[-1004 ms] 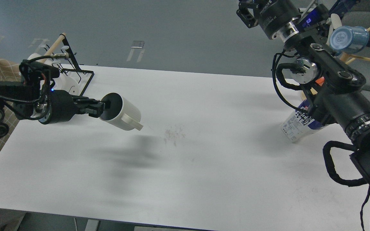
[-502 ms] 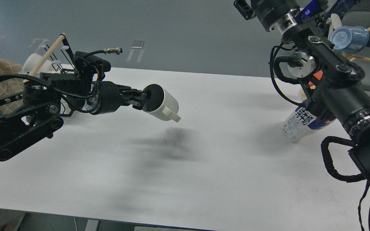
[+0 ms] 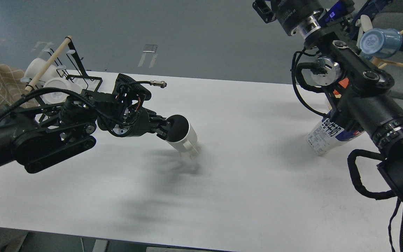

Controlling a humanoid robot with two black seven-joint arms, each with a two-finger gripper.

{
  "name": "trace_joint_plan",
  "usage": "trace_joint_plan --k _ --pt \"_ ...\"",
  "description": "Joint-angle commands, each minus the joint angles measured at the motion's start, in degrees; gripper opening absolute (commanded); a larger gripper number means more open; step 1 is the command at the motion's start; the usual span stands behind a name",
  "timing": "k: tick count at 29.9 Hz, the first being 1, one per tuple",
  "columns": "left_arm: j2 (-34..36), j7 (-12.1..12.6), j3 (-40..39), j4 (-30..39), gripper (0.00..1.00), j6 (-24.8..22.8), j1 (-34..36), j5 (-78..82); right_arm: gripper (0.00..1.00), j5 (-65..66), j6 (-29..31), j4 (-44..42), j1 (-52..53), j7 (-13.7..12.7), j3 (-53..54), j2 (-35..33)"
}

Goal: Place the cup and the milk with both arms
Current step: 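Set the mug upright at the table center with the left gripper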

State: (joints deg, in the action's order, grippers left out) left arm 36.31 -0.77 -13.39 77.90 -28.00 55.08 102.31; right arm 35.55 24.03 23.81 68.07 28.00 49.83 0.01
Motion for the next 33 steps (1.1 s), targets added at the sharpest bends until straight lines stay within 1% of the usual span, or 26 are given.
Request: trace_joint_plan --k 1,11,13,18,26,27,29,31,33 --pt "-1.1 0.0 1.4 -0.1 0.0 0.0 1.3 -0.1 1.0 0.0 0.0 0.0 -0.2 0.0 0.0 0.0" --pt "-4.8 0.2 2.0 -0.4 0.0 0.0 2.0 0.0 1.0 0.0 0.0 0.0 -0.5 0.0 0.0 0.0" --pt "-5.2 0.1 3.5 -1.3 0.0 0.0 2.8 0.0 1.0 0.0 0.0 0.0 -0.5 0.0 0.0 0.0" --pt "-5.4 -0.2 6.4 -2.1 0.0 0.0 4.4 -0.1 1.0 0.0 0.0 0.0 -0.5 0.0 0.0 0.0" --pt "-5.5 -0.2 6.9 -2.8 0.0 0.0 4.8 -0.5 1.0 0.0 0.0 0.0 -0.7 0.0 0.0 0.0" --pt "-5.5 -0.2 6.9 -3.0 0.04 0.0 4.8 -0.6 1.0 0.0 0.0 0.0 -0.7 0.0 0.0 0.0" --pt "-5.5 -0.2 6.9 -3.1 0.16 0.0 4.5 -0.9 1.0 0.0 0.0 0.0 -0.7 0.0 0.1 0.0" --pt "-5.5 -0.1 6.9 -3.1 0.18 0.0 4.3 -0.9 1.0 0.0 0.0 0.0 -0.7 0.0 0.1 0.0" --pt "-5.5 -0.1 6.9 -3.2 0.24 0.0 4.1 -1.0 1.0 0.0 -0.2 0.0 -0.7 0.0 0.0 0.0"
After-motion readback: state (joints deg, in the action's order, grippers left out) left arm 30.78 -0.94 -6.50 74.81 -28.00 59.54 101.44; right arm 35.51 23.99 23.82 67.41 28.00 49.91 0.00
